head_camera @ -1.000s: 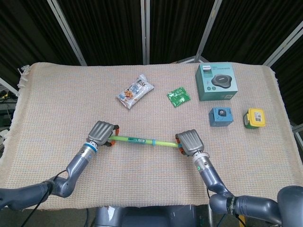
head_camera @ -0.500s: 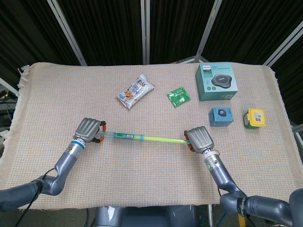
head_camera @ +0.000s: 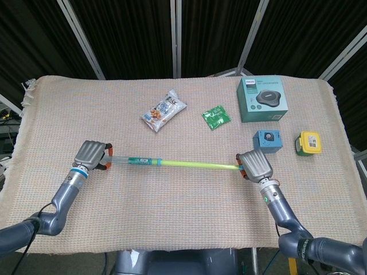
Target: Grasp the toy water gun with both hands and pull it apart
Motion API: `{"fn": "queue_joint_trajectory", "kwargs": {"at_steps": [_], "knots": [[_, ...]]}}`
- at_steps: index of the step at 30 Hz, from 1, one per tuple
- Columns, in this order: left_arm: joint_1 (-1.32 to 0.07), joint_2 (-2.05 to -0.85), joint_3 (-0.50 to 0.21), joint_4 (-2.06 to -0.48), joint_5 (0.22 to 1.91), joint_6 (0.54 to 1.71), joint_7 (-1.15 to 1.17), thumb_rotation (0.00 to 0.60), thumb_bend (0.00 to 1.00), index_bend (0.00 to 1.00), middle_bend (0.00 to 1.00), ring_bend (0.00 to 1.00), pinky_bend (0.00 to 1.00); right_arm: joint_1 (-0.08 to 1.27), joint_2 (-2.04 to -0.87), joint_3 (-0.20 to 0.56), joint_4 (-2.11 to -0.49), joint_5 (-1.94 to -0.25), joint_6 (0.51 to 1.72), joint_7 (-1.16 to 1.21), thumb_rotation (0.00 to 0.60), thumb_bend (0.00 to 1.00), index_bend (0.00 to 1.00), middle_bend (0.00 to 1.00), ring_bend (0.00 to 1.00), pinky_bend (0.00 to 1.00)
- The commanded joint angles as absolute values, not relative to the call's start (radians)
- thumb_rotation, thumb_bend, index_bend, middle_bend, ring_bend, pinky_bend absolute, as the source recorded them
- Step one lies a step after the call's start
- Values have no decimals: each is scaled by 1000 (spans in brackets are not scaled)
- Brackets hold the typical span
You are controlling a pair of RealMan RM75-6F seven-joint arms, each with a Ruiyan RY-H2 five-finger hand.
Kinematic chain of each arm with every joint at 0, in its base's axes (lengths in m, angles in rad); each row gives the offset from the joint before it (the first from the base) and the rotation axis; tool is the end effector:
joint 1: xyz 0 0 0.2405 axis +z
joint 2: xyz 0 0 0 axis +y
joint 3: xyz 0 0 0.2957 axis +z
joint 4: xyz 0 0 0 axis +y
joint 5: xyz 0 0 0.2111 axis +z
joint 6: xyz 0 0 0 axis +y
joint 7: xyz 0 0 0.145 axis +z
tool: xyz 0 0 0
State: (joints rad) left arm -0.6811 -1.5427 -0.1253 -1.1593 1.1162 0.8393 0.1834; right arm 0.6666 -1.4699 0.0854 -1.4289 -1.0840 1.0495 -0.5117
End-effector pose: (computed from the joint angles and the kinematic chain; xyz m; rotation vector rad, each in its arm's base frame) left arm -0.2832 0.3957 0.0045 -1.7633 -0.9882 -0.6726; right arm -0.2460 -0.3639 0.0198 1.8072 -0.7363 0.6589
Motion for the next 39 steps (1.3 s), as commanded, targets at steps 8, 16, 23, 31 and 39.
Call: {"fn": "queue_joint_trajectory", "kwargs": {"at_steps": [8,16,23,31,39], "knots": [[-674,-1535,-126,-1143,1119,840,174,600,470,814,896,842,1000,649,-1455,87,-1414,-1090,1045,-487,600,446,679,1000,1000,1000],[-672,-1532,-128,-1138,1111,837,184,600,471,739,896,842,1000,642,-1452,91,-1406,-1098,1036,-472,600,418,614,1000,1000,1000],[-669,-1522,-124,-1156,1125,816,147,600,173,22,881,842,1000,637,-1463,92,-1401,-1097,1032,-486,600,0,13,969,1000,1000],[-628,-1432,-134,-1267,1170,902,101,600,148,0,808,805,996,606,-1407,99,-1485,-1122,1078,-470,600,0,0,903,992,1000],[-467,-1262,-121,-1516,1312,1211,10,600,7,0,42,61,167,473,-1235,53,-1635,-1330,1279,-279,600,0,0,400,510,435]]}}
